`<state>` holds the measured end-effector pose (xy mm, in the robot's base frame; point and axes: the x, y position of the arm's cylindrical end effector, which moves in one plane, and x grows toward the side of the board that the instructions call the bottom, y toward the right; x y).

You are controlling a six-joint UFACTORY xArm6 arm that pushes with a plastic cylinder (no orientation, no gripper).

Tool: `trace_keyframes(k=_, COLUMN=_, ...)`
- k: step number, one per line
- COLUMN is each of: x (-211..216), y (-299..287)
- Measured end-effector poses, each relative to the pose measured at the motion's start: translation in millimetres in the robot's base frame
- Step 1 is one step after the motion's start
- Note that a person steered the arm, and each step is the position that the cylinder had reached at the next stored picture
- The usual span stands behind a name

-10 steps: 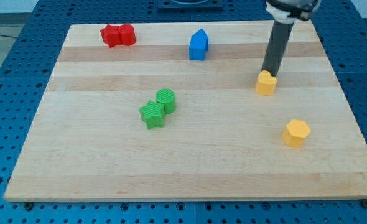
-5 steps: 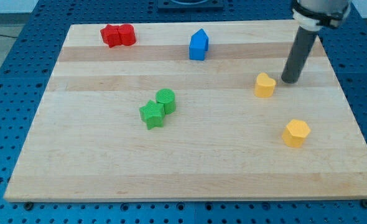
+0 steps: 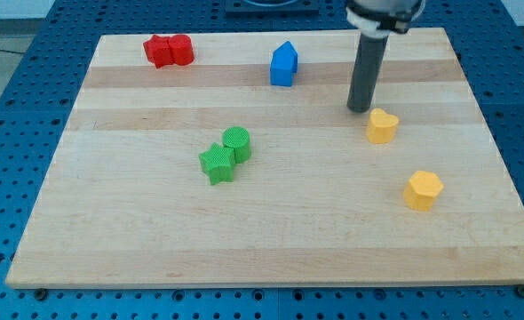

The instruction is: Push the yellow heart into the yellow hexagon

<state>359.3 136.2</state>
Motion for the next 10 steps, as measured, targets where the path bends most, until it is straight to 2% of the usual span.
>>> trace_keyframes(k=1, x=91, y=50)
trace_keyframes(k=2, x=113, y=46)
trace_keyframes(k=3, x=51, y=86)
trace_keyframes(k=4, x=-10, y=30)
trace_keyframes(k=5, x=51, y=30)
trace_keyframes(k=6, x=96, y=4)
trace_keyframes(k=7, x=74, y=15)
trace_keyframes(k=8, x=77, y=-54)
trace_keyframes(k=9, x=92, y=-83)
trace_keyframes(k=10, x=122, y=-82)
